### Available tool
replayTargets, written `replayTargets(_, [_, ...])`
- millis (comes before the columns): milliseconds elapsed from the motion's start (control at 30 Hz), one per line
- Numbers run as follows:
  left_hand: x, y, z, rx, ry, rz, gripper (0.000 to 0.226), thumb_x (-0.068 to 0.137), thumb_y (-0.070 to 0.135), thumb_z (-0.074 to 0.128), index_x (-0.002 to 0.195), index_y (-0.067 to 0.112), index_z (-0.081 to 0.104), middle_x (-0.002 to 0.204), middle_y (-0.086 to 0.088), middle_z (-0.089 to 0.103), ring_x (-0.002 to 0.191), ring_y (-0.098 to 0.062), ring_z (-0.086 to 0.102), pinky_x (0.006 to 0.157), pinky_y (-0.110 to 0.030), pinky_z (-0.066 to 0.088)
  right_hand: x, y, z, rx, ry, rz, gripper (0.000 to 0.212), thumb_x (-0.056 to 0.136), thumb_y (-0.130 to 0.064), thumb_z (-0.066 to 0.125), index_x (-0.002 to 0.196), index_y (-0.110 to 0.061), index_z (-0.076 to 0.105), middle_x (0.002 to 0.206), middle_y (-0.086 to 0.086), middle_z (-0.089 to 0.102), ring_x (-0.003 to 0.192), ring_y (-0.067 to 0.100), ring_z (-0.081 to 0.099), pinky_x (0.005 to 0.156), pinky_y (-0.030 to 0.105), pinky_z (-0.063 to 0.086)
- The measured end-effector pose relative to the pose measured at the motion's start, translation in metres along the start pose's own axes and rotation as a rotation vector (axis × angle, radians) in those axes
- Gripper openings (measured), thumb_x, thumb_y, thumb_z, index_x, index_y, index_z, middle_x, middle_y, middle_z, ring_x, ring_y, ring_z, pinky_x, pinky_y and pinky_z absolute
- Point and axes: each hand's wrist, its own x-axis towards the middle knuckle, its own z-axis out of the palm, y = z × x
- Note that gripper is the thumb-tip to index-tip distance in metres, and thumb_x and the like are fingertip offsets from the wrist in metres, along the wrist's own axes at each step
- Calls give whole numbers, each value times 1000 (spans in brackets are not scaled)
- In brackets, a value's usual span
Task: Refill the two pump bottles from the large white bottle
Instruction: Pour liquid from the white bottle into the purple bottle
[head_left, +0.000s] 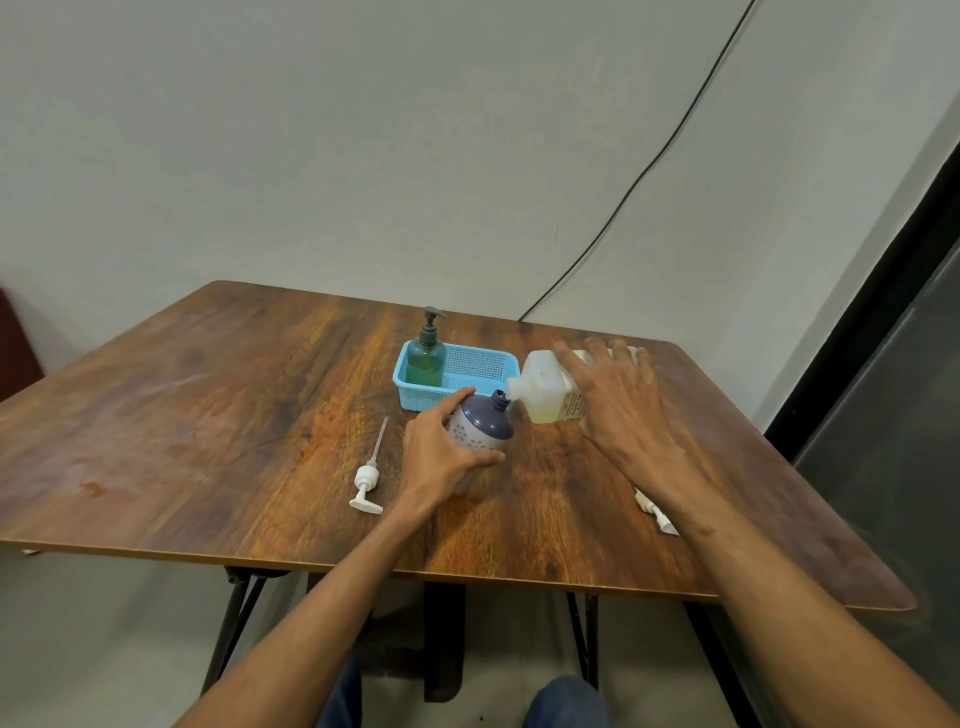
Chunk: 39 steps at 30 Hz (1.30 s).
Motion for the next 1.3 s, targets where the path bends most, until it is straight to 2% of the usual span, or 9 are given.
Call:
replayTargets(300, [1, -3, 1, -7, -7, -4, 99, 51, 34, 99, 139, 18, 57, 131, -1, 64, 120, -15, 59, 106, -45, 50, 1, 0, 4, -15, 17, -3, 95, 72, -31, 86, 149, -31, 31, 141, 13, 50, 132, 41, 44, 109, 61, 35])
replayTargets(833, [1, -5, 3, 15, -23, -16, 101, 50, 43, 97, 140, 26, 55, 132, 3, 63, 121, -16, 57, 106, -48, 49, 1, 1, 5, -14, 22, -3, 93, 73, -28, 84, 150, -31, 32, 140, 13, 51, 130, 41, 46, 109, 62, 36])
replayTargets(1033, [1, -7, 2, 6, -30, -23, 104, 47, 52, 93, 140, 28, 55, 132, 4, 62, 122, -16, 56, 106, -48, 49, 2, 0, 4, -16, 13, -3, 94, 73, -29, 84, 150, -31, 31, 141, 13, 50, 131, 41, 44, 109, 62, 36])
replayTargets(1167, [1, -6, 3, -9, -22, -20, 111, 39, 66, 83, 139, 27, 56, 131, 5, 63, 121, -15, 57, 105, -47, 50, 2, 1, 2, -15, 16, -4, 92, 75, -28, 83, 151, -30, 31, 144, 13, 49, 133, 40, 43, 110, 61, 35])
replayTargets(1233, [1, -6, 3, -12, -20, -17, 109, 41, 63, 86, 139, 27, 56, 131, 4, 63, 121, -15, 57, 105, -47, 50, 2, 1, 2, -12, 18, -5, 92, 76, -28, 83, 152, -30, 31, 145, 13, 48, 134, 40, 42, 110, 61, 34])
replayTargets(1300, [0, -6, 3, -7, -19, -14, 104, 46, 52, 94, 139, 25, 57, 131, 3, 63, 121, -15, 57, 105, -47, 50, 2, 1, 2, -12, 20, -8, 91, 77, -27, 82, 152, -30, 31, 144, 14, 48, 134, 41, 42, 110, 61, 34])
